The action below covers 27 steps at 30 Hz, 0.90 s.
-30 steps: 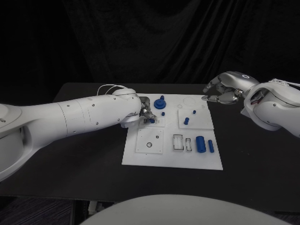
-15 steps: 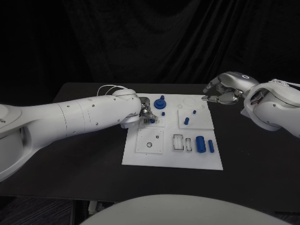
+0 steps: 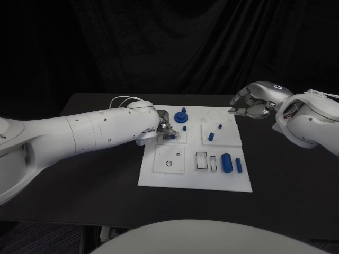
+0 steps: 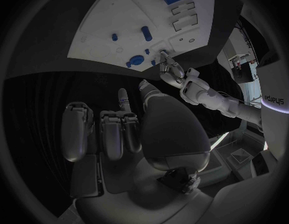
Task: Assemble the parts on the task board
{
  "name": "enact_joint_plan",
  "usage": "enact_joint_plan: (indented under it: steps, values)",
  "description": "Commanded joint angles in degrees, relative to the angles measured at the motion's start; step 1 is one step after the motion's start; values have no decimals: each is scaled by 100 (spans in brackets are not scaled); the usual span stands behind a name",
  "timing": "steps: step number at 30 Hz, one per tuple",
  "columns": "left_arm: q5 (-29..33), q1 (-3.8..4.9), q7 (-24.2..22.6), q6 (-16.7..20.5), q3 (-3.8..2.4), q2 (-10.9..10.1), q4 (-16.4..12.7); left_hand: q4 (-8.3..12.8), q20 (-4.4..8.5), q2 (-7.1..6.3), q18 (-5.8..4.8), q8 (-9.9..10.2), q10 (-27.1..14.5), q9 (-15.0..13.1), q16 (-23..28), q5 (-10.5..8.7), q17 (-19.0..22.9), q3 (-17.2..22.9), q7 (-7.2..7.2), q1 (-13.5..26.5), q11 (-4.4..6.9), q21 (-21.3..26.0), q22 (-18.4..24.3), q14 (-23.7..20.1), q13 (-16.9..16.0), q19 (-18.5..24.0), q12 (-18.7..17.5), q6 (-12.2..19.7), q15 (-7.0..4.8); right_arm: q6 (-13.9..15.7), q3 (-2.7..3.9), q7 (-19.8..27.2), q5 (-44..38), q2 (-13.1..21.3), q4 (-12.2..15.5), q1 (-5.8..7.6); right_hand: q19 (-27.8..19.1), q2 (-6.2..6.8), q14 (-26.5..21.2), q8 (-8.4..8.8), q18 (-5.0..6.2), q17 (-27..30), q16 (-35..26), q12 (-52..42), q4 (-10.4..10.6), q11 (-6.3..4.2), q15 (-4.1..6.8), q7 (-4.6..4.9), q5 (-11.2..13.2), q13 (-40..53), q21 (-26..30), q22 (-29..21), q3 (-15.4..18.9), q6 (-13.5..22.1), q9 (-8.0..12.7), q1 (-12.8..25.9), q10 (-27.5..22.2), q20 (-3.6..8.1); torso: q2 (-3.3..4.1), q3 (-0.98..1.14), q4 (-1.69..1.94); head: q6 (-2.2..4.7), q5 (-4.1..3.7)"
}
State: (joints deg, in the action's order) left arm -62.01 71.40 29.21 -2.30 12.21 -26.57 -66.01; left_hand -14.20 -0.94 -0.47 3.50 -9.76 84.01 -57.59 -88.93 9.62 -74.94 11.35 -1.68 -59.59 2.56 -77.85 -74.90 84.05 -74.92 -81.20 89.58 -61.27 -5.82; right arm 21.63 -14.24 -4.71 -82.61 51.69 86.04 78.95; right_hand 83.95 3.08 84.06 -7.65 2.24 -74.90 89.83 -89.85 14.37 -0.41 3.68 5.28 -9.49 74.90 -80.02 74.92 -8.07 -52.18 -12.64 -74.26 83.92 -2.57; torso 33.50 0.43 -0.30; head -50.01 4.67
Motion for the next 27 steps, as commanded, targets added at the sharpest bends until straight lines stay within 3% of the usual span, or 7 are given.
enact_joint_plan:
  steps: [1,6,16,21,27]
  values:
    - [-13,-19,-45,-70,-3,-4,-12,-77,-22,9,52,41,568,-23,33,-41,-1293,-113,-23,125,-29,37,-67,529,-1469,3,-8,-28,53,-24,4,-104,-10,3,-4,-15,102,-22,594,4,20,-1510,17,-15,-22,51,-38,1,-12,1510,18,1187,2,-39,-3,-53,608,-51,0,0,0,1,5]
    - [-13,-21,-67,-52,-3,-15,-12,-225,-22,82,51,78,577,-100,20,-335,-1315,-360,-17,367,-28,45,-92,536,-1481,-11,6,-59,53,-25,4,-106,-10,6,-4,-17,102,-22,594,4,20,-1510,17,-15,-22,51,-38,1,-12,1510,18,1187,2,-39,-3,-53,608,-51,1,0,-1,1,7]
    - [-13,-23,-196,138,-3,-30,-25,-236,-20,177,35,83,599,-206,-47,-591,-1417,-595,-3,598,-20,2,-172,568,-1508,-59,42,-115,47,-21,4,-104,-9,10,-2,-19,102,-22,594,4,20,-1510,17,-15,-22,51,-38,1,-12,1510,18,1187,2,-39,-3,-53,608,-51,0,0,0,1,11]
    - [-13,-22,-202,337,-4,-102,-110,-204,7,190,20,-40,599,-397,-89,-583,-1479,-679,40,530,16,-55,-248,588,-1508,-116,42,-171,16,-11,5,-100,-9,30,6,-19,100,-22,594,11,21,-1510,17,-15,-30,52,-39,3,-11,1510,24,1185,6,-44,-1,-55,608,-52,0,-1,0,1,4]
    - [-13,29,-256,608,-5,-334,-369,-166,57,201,-6,-427,599,-1092,-107,-302,-1506,-797,82,254,61,-124,-360,595,-1508,-205,42,75,-29,-9,5,-105,-9,69,15,-20,101,-22,594,12,20,-1510,17,-15,-29,53,-39,4,-11,1510,20,1186,7,-44,-1,-53,608,-52,1,-1,0,1,-9]
